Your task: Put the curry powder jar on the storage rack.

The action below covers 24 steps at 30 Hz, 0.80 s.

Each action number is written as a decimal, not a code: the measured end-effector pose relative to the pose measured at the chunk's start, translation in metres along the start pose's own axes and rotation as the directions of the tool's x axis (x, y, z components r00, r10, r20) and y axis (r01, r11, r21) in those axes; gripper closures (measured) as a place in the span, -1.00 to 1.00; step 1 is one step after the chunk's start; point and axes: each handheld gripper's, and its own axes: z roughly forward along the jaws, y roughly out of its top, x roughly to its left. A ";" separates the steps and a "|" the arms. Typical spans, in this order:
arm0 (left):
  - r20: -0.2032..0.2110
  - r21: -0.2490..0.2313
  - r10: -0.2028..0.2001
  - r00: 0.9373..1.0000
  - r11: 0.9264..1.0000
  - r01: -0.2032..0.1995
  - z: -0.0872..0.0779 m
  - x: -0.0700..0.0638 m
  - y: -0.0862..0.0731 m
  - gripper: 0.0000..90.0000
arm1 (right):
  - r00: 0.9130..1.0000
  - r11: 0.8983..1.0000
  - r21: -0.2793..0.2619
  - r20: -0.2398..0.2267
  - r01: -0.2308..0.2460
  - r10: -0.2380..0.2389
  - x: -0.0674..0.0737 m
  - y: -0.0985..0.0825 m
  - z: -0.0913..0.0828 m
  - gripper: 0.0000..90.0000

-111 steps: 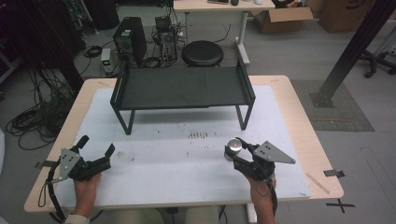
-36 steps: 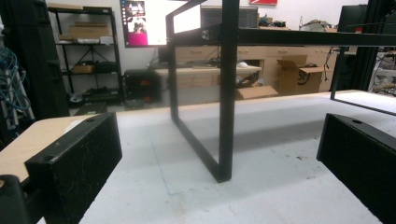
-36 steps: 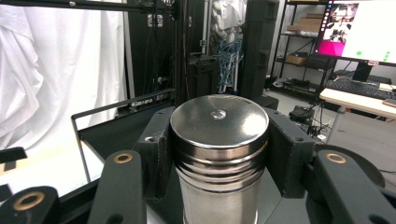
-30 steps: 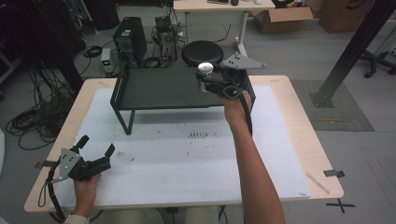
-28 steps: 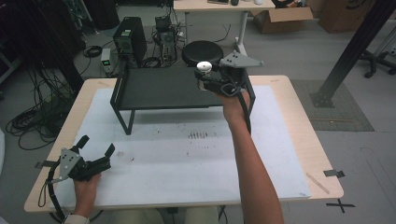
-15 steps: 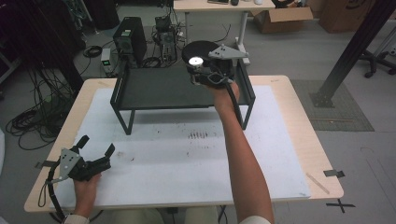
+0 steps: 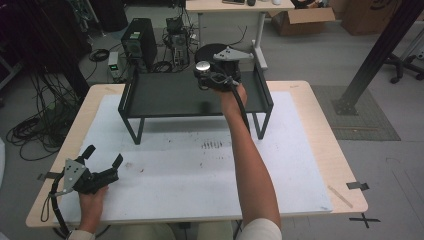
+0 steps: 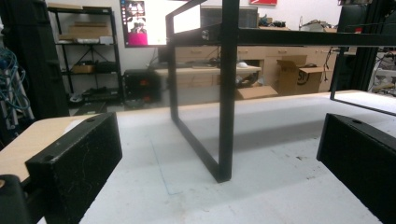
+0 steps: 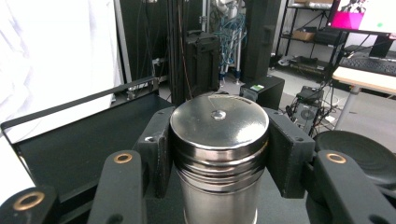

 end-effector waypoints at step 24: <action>0.000 -0.001 0.000 1.000 1.000 0.000 0.000 0.000 0.000 -0.99 | 0.998 0.996 0.070 -0.035 -0.050 0.053 -0.002 -0.017 0.034 0.08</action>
